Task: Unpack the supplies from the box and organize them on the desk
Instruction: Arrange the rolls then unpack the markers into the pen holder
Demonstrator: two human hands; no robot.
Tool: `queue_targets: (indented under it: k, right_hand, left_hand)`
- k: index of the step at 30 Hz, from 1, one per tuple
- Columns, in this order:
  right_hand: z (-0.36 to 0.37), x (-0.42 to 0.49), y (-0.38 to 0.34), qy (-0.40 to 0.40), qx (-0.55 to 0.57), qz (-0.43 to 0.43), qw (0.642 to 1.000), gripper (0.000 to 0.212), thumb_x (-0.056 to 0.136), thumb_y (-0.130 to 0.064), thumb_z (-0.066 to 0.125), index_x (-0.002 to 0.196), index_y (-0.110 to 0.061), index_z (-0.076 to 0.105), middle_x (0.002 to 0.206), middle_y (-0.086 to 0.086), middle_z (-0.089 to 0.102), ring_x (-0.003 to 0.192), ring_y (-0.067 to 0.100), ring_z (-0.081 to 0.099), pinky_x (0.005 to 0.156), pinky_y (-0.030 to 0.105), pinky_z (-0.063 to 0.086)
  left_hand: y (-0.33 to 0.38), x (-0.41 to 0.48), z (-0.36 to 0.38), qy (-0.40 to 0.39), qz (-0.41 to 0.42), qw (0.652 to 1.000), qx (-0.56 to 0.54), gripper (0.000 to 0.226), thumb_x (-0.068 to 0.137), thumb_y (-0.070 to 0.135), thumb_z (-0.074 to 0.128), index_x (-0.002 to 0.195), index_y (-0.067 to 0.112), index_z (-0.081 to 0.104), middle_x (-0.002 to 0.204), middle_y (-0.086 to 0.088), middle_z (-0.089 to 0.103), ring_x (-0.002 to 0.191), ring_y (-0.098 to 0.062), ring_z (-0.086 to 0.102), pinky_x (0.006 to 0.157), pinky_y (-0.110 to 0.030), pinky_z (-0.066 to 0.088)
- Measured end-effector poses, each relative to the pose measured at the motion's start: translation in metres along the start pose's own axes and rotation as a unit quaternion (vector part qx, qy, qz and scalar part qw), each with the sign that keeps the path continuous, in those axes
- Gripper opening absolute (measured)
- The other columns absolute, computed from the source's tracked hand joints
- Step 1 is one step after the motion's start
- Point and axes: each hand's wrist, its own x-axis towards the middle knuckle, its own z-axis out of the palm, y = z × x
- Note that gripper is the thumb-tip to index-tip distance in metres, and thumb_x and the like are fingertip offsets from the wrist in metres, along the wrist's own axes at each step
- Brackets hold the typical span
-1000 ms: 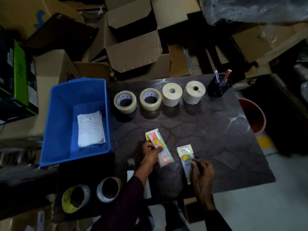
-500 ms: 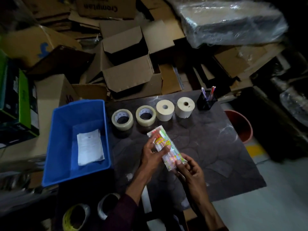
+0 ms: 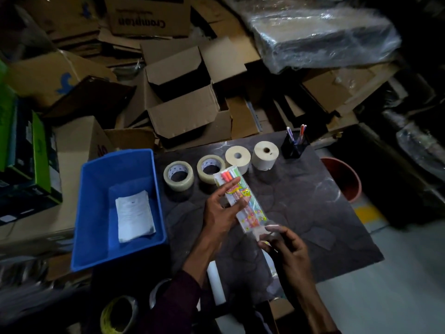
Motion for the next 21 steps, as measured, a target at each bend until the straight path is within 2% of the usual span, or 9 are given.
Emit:
queue_targets:
  k: [1, 3, 5, 9, 12, 16, 19, 21]
  right_hand:
    - [0.004, 0.0, 0.001, 0.036, -0.015, -0.017, 0.999, 0.015, 0.079, -0.003, 0.076, 0.091, -0.007, 0.07, 0.097, 0.016, 0.07, 0.077, 0.02, 0.071, 0.067, 0.028, 0.06]
    - [0.012, 0.0, 0.002, 0.058, -0.022, -0.042, 0.997, 0.025, 0.084, 0.016, 0.063, 0.096, -0.006, 0.065, 0.091, 0.01, 0.069, 0.076, 0.017, 0.07, 0.063, 0.026, 0.06]
    - [0.015, 0.001, 0.004, 0.078, -0.009, -0.06, 0.995, 0.033, 0.083, 0.022, 0.06, 0.098, -0.006, 0.065, 0.088, 0.006, 0.07, 0.077, 0.014, 0.07, 0.065, 0.026, 0.06]
    - [0.02, -0.002, 0.006, 0.111, -0.009, -0.076, 0.991, 0.039, 0.078, 0.023, 0.063, 0.09, -0.013, 0.073, 0.084, 0.005, 0.075, 0.075, 0.013, 0.069, 0.067, 0.021, 0.059]
    - [0.028, -0.007, 0.007, 0.124, -0.03, -0.085, 0.988, 0.034, 0.076, 0.022, 0.065, 0.095, -0.006, 0.07, 0.081, 0.0, 0.077, 0.073, 0.007, 0.07, 0.066, 0.017, 0.056]
    - [0.028, -0.005, 0.013, 0.19, -0.042, -0.105, 0.975, 0.035, 0.076, 0.021, 0.067, 0.091, -0.01, 0.072, 0.082, -0.001, 0.076, 0.075, 0.009, 0.069, 0.07, 0.019, 0.057]
    - [0.028, -0.007, 0.014, 0.224, -0.042, -0.109, 0.968, 0.032, 0.078, 0.021, 0.066, 0.092, -0.007, 0.073, 0.084, 0.002, 0.076, 0.078, 0.01, 0.07, 0.074, 0.021, 0.058]
    - [0.025, -0.01, 0.012, 0.243, -0.032, -0.112, 0.963, 0.027, 0.08, 0.017, 0.068, 0.094, -0.006, 0.074, 0.08, 0.001, 0.077, 0.074, 0.009, 0.071, 0.07, 0.02, 0.058]
  left_hand:
    - [0.0, -0.001, 0.0, -0.004, -0.001, 1.0, 0.001, 0.049, 0.077, -0.012, 0.071, 0.118, 0.014, 0.066, 0.103, -0.004, 0.075, 0.089, -0.014, 0.071, 0.079, -0.035, 0.06]
    - [0.0, -0.004, 0.001, -0.009, 0.001, 1.0, 0.007, 0.049, 0.077, -0.01, 0.072, 0.119, 0.014, 0.066, 0.112, -0.009, 0.073, 0.096, -0.019, 0.07, 0.087, -0.044, 0.058]
    - [0.0, -0.006, 0.004, -0.006, 0.004, 1.0, 0.005, 0.049, 0.076, -0.008, 0.074, 0.119, 0.014, 0.066, 0.116, -0.012, 0.071, 0.1, -0.022, 0.069, 0.09, -0.049, 0.056]
    - [-0.001, -0.007, 0.008, 0.017, 0.018, 1.0, -0.002, 0.049, 0.076, -0.01, 0.074, 0.118, 0.015, 0.067, 0.115, -0.013, 0.071, 0.097, -0.021, 0.068, 0.09, -0.049, 0.055]
    - [-0.004, -0.008, 0.011, 0.02, 0.029, 0.999, 0.008, 0.049, 0.075, -0.011, 0.074, 0.117, 0.014, 0.067, 0.114, -0.014, 0.072, 0.096, -0.02, 0.069, 0.09, -0.046, 0.055]
    - [-0.009, -0.013, 0.015, 0.006, 0.015, 1.0, 0.006, 0.051, 0.076, -0.011, 0.074, 0.119, 0.014, 0.067, 0.113, -0.014, 0.072, 0.097, -0.024, 0.069, 0.087, -0.047, 0.056]
    - [-0.007, -0.014, 0.019, 0.014, 0.02, 1.0, 0.001, 0.05, 0.074, -0.01, 0.076, 0.114, 0.018, 0.069, 0.112, -0.01, 0.073, 0.097, -0.022, 0.07, 0.086, -0.045, 0.056]
    - [-0.004, -0.012, 0.021, 0.033, 0.029, 0.999, -0.013, 0.049, 0.073, -0.008, 0.077, 0.11, 0.023, 0.071, 0.114, -0.01, 0.072, 0.097, -0.021, 0.069, 0.088, -0.048, 0.056]
